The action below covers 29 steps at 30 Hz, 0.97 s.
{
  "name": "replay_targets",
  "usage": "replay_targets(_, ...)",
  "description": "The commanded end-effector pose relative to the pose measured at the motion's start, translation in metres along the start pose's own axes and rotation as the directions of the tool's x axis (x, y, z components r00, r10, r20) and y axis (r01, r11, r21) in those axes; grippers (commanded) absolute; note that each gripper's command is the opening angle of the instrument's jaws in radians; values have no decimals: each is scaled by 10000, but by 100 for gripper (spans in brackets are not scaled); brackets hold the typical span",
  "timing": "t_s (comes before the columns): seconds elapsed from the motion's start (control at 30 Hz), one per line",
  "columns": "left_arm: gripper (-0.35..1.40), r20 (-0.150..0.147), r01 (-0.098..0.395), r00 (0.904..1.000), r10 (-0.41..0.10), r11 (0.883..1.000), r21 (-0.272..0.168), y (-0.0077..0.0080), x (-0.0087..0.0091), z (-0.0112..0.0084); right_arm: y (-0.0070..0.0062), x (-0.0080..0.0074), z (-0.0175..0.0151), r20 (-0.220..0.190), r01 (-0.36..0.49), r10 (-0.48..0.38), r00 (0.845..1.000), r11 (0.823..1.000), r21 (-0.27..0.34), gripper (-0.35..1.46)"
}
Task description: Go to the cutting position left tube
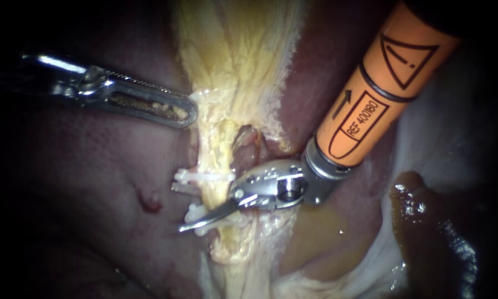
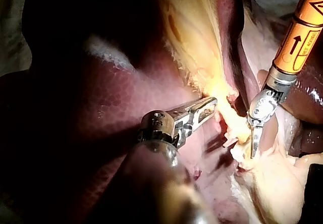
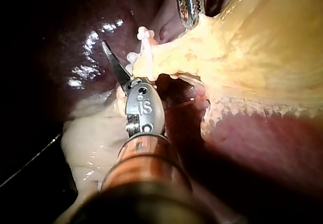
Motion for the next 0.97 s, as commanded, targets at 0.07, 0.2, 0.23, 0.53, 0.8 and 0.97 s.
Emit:
replay_targets(0.07, -35, -1, -1, 10000, 1, 10000, 5, 0, 0, 0, -2, 5, -2, -54, -21, 21, 10000, 10000, 14, 142)
replay_targets(0.2, -35, -1, -1, 10000, 1, 10000, 5, 0, 0, 0, -6, 12, -5, -239, -32, 35, 9997, 9999, 136, 142)
replay_targets(0.23, -35, -1, -1, 10000, 1, 10000, 6, 0, 0, 0, -6, 13, -6, -270, -31, 35, 9996, 9999, 159, 142)
replay_targets(0.53, -35, -1, -2, 10000, 2, 10000, 6, 1, 0, 0, -8, 16, -6, -325, -83, 91, 9994, 9997, 224, 142)
replay_targets(0.8, -35, -1, -1, 10000, 1, 10000, 6, 1, 0, 0, -8, 16, -6, -320, -141, 148, 9994, 9996, 230, 142)
replay_targets(0.97, -35, -1, -1, 10000, 1, 10000, 5, 1, 0, 0, -7, 16, -7, -320, -141, 148, 9994, 9996, 231, 142)
